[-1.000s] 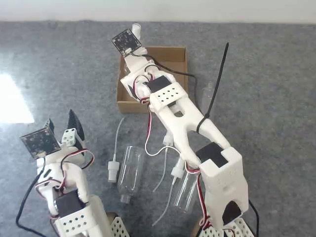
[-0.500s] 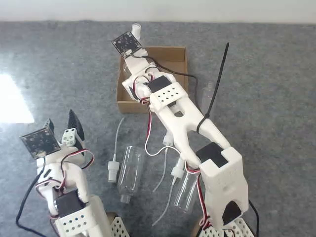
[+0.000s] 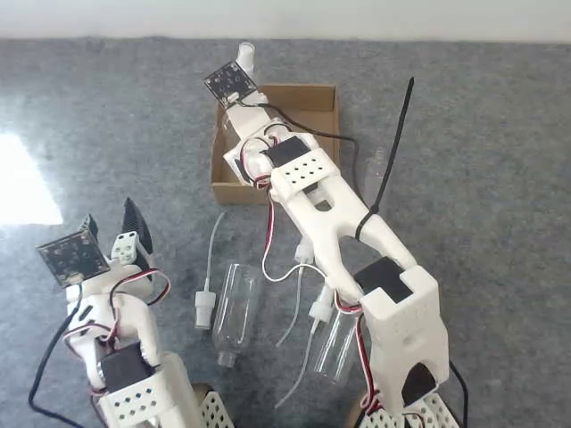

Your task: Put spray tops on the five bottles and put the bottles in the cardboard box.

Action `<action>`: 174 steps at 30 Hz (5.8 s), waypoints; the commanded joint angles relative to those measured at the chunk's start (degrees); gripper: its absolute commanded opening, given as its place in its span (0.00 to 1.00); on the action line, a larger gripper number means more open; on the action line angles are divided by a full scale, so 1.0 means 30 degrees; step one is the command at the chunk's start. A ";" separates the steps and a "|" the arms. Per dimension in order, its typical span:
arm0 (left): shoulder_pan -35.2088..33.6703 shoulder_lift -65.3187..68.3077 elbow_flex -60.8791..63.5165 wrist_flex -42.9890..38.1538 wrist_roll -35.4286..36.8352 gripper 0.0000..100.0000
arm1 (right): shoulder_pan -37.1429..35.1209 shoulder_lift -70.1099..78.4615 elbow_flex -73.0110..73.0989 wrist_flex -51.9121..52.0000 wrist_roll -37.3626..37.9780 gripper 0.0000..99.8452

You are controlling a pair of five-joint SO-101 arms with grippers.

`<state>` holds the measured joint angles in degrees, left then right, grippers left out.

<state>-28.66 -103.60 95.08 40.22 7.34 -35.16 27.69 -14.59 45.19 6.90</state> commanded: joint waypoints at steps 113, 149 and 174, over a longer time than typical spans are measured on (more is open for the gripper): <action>0.0059 -0.0293 -0.0513 -0.0527 0.0088 0.20 | -0.0161 -2.3253 1.9136 1.5604 -0.9553 0.29; 0.0059 -0.0293 -0.0513 -0.0527 0.0088 0.20 | -0.0513 -1.1267 1.6850 1.3319 -1.2044 0.29; 0.0059 -0.0293 -0.0513 -0.0527 0.0088 0.20 | -0.1597 -1.1414 1.7143 1.2527 -1.0667 0.02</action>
<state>-28.66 -103.60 95.08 40.22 7.34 -39.56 -5.71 37.27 83.34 -28.88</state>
